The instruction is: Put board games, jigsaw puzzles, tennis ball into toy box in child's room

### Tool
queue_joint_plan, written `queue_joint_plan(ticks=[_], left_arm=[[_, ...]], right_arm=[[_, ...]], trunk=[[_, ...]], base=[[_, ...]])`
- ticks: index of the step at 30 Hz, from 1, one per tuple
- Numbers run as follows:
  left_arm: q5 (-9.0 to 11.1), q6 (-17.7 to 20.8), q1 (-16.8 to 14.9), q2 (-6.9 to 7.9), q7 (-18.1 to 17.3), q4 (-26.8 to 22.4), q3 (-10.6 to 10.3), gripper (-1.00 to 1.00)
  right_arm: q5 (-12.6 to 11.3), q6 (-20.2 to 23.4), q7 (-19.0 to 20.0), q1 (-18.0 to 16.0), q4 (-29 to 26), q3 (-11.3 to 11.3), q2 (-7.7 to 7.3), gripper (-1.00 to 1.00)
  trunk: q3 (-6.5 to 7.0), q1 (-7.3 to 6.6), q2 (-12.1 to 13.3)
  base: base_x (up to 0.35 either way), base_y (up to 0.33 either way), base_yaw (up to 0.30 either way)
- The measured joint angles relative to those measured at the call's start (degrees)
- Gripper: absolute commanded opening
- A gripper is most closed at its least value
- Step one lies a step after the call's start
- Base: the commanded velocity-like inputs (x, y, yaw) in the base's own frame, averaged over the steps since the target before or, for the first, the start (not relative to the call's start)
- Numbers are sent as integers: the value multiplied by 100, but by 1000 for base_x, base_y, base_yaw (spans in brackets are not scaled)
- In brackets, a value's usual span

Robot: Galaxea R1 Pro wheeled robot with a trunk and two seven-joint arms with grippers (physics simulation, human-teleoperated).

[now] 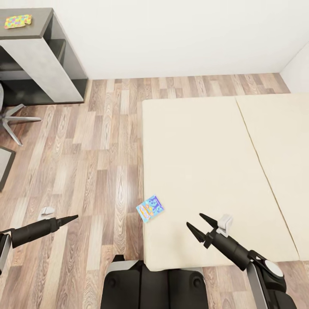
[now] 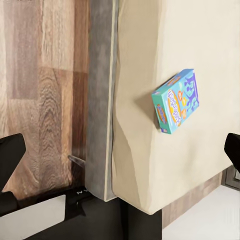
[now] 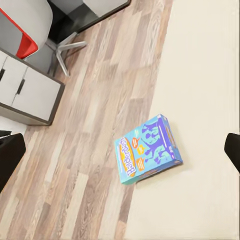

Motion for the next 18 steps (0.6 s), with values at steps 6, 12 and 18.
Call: queue_joint_plan(ticks=[6, 12, 18], left_arm=[[-2, 10, 0, -9, 500, 0, -311, 100], [6, 40, -9, -168, 1546, 1, -887, 100], [2, 49, -18, -399, 2581, 1, -1086, 100]], right_arm=[[9, -122, -537, -6, 335, 24, -19, 100], [14, -167, -1173, -9, 425, 32, -27, 100], [54, -163, -1885, -9, 424, 67, 6, 100]], trunk=[[56, 0, 0], [111, 0, 0], [167, 0, 0]], base=[[0, 0, 0], [0, 0, 0], [0, 0, 0]])
